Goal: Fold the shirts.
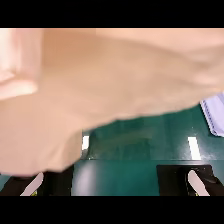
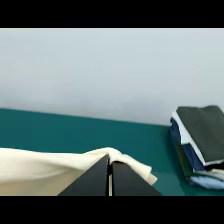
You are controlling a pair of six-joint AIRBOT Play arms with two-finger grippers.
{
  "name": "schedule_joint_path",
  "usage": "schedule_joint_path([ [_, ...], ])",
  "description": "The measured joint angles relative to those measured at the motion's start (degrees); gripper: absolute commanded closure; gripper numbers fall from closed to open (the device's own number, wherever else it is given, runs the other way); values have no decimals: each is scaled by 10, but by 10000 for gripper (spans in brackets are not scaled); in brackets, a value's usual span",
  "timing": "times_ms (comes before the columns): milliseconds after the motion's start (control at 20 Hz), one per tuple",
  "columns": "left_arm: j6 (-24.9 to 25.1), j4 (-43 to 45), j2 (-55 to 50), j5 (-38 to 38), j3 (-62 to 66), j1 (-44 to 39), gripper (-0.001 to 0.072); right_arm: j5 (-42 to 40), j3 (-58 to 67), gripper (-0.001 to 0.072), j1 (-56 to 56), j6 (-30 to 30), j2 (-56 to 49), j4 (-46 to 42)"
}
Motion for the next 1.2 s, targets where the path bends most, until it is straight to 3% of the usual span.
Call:
schedule_joint_path([
  [200, -12, 7, -33, -52, -100, 0, 681, 83, 23, 700, 0, 15, -80, -8],
  [500, -20, -2, -145, -86, -318, 0, 680, 131, -113, 699, 0, 23, -212, -11],
  [750, -3, -11, -306, 7, -399, 0, 680, 80, -233, 699, 0, 24, -332, 3],
  [950, 3, -37, -411, 81, -374, 0, 680, 7, -231, 699, 0, 22, -421, 57],
  [1100, 5, -42, -440, 86, -354, 2, 681, -9, -207, 700, 3, 10, -451, 74],
  [1200, 5, -26, -447, 51, -348, 4, 681, -7, -208, 700, 11, 0, -449, 63],
])
